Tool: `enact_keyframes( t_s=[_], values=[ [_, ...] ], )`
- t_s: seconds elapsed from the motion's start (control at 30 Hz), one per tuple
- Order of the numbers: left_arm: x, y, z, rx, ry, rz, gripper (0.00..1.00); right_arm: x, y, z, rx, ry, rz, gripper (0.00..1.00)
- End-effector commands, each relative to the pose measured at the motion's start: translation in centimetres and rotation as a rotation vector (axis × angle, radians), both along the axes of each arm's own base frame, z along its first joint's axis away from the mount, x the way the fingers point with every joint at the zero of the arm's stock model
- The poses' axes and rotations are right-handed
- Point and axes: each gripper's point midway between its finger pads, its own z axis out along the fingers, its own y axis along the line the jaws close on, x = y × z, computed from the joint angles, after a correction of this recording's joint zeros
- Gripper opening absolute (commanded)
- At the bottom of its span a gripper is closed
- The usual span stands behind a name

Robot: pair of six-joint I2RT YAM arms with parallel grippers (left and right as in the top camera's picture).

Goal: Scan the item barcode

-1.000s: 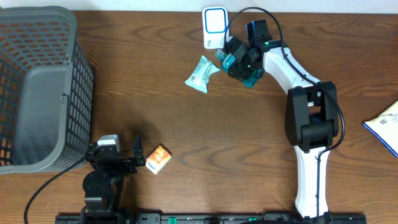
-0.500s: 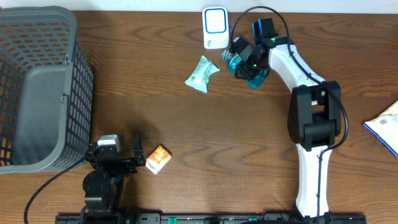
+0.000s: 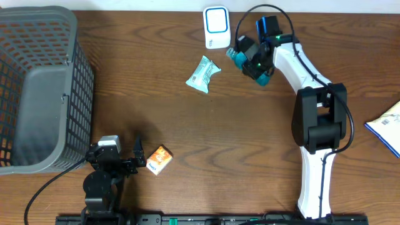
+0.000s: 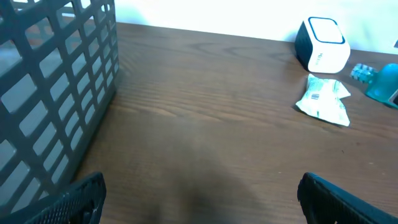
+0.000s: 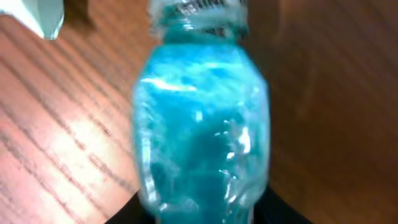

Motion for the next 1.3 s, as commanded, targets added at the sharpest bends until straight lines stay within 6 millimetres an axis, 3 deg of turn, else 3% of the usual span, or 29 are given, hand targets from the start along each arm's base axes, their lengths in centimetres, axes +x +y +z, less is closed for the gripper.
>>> enact_keyframes(
  t_s=[0.0, 0.27, 0.37, 0.47, 0.9, 1.17, 1.27],
  values=[
    [0.0, 0.1, -1.2, 0.012, 0.027, 0.004, 0.98, -3.6, -0.3, -6.3, -0.034, 0.169, -0.012, 0.32],
    [0.0, 0.1, -1.2, 0.012, 0.027, 0.004, 0.98, -3.3, -0.6, -6.4, -0.04, 0.156, -0.026, 0.34],
    [0.0, 0.1, -1.2, 0.012, 0.027, 0.004, 0.98, -3.3, 0.0, -6.3, -0.031, 0.157, -0.037, 0.5],
    [0.0, 0.1, -1.2, 0.012, 0.027, 0.004, 0.98, -3.5, 0.5, -6.1, -0.032, 0.161, -0.029, 0.54],
    [0.0, 0.1, -1.2, 0.012, 0.027, 0.004, 0.98, -4.3, 3.3, -3.4, -0.032, 0.141, 0.03, 0.51],
    [0.0, 0.1, -1.2, 0.012, 0.027, 0.004, 0.98, -4.6, 3.3, -3.3, -0.033, 0.154, 0.024, 0.55],
    [0.0, 0.1, -1.2, 0.012, 0.027, 0.004, 0.98, -5.3, 3.1, -3.4, -0.041, 0.182, 0.023, 0.43]
  ],
)
